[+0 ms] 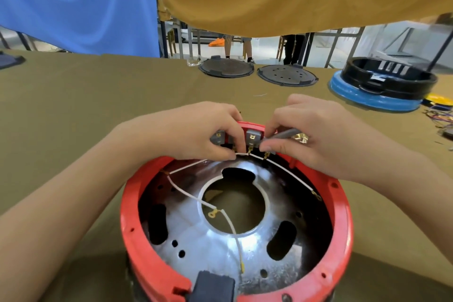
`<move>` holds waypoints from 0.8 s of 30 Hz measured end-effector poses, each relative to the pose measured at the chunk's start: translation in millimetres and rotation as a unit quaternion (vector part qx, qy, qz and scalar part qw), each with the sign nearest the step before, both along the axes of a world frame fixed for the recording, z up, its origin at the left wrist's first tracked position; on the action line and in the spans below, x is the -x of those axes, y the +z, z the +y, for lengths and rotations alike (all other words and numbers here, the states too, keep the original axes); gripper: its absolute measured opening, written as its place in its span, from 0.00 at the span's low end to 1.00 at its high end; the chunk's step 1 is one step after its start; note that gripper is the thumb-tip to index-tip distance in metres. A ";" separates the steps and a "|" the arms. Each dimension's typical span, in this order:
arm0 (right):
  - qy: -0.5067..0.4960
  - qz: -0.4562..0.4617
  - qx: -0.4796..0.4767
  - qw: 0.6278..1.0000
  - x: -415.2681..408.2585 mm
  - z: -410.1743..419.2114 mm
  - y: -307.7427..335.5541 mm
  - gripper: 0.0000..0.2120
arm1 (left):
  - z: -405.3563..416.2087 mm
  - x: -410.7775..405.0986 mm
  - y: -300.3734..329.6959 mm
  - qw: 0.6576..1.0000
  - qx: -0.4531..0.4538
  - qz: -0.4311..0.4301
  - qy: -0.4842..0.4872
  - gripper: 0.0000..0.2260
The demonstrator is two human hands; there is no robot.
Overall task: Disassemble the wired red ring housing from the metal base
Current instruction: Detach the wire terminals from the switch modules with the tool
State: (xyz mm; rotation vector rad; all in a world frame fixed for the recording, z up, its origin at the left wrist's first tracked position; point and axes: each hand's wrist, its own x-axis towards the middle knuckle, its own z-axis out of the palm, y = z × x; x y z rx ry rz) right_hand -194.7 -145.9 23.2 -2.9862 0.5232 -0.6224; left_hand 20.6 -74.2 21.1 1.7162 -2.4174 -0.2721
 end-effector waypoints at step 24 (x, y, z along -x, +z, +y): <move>-0.025 -0.081 -0.188 0.978 -10.0 -7.2 2.3 0.11 | 4.1 -2.9 -7.9 0.997 0.016 0.070 0.008 0.06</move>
